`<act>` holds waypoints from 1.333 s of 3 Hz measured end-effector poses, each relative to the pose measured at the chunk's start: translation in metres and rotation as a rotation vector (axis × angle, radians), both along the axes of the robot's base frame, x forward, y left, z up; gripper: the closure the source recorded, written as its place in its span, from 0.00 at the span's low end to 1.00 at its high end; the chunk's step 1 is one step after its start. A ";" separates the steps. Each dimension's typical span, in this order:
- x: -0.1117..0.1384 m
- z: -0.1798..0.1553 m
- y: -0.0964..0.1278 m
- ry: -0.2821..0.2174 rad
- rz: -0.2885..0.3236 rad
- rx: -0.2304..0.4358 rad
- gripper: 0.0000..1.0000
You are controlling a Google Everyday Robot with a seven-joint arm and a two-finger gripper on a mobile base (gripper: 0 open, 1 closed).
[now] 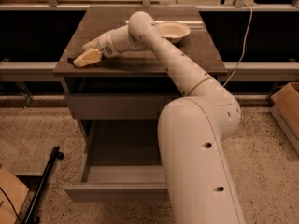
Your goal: Place rxbar chocolate into middle drawer
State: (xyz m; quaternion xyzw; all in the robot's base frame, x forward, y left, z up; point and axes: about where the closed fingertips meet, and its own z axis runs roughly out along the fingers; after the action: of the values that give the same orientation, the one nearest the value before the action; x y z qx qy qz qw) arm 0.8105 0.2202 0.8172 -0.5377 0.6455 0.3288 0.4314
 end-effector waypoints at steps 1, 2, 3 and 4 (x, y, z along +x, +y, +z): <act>0.000 0.002 0.000 0.000 0.000 0.000 1.00; 0.000 0.003 0.000 0.000 0.000 0.000 1.00; 0.000 0.003 0.000 0.000 0.000 0.000 1.00; 0.000 0.003 0.000 0.000 0.000 0.000 1.00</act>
Offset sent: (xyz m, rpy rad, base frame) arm -0.0589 -0.0790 0.0519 -0.0129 -0.0848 -0.1780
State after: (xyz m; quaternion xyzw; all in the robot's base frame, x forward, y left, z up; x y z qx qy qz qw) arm 0.8105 0.2202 0.8204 -0.5376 0.6455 0.3288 0.4315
